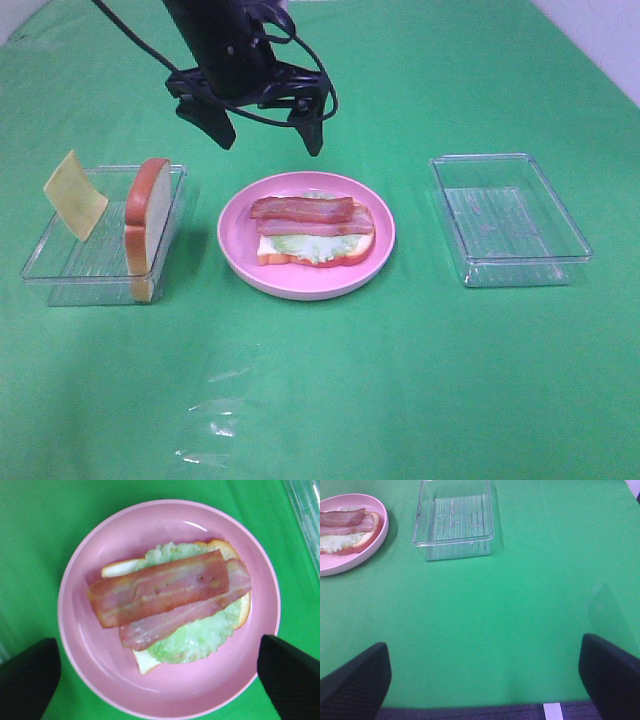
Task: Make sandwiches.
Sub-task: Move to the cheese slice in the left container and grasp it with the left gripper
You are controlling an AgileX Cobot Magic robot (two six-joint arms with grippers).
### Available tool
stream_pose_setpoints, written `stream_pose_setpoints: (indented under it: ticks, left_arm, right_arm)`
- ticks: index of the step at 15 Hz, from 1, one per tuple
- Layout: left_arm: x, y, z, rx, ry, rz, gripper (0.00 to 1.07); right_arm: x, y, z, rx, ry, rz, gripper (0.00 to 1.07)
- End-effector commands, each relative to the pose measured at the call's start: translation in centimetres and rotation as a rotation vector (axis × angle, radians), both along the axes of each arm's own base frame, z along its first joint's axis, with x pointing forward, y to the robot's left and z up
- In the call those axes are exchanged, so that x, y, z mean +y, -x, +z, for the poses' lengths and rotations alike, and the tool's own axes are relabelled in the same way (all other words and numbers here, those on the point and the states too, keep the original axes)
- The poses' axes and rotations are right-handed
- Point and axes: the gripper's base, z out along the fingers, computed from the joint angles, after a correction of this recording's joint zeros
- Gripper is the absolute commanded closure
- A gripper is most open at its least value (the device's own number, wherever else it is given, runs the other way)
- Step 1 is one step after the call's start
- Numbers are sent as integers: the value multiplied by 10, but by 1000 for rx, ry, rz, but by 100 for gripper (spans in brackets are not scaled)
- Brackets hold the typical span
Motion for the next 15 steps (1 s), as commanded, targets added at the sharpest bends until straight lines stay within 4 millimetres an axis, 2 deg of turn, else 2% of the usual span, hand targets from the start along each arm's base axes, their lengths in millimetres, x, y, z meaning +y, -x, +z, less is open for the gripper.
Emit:
stream_pose_setpoints:
  ticks: [1,2,4,5,7,8,11,14,15]
  left_arm:
    - [16,1,26,9,-71,20,4]
    - [20,0,30,1,-67,28,4]
    - [42,-5,46,-26,-52,74,4]
    - [56,-7,54,-39,-47,105,4]
    - [100,-13,69,-58,-45,186,4]
    - [116,-16,66,-45,-55,212,4]
    - [164,-19,39,53,-94,295,4]
    - [197,-16,16,132,-143,343,4]
    - [201,-16,13,136,-160,348,4]
  right_arm:
    - [0,3,0,-31,4,6,9]
    - [0,3,0,-31,4,6,9]
    - [0,3,0,-31,4,6,9]
    - [0,3,0,-31,4,6,9]
    - [0,3,0,-31,4,6,9]
    - [0,3,0,-31,4,6,9]
    - [0,3,0,-31,4,6,9]
    - [0,3,0,-31,4,6,9]
    - [0,3,0,-31,4,6,9]
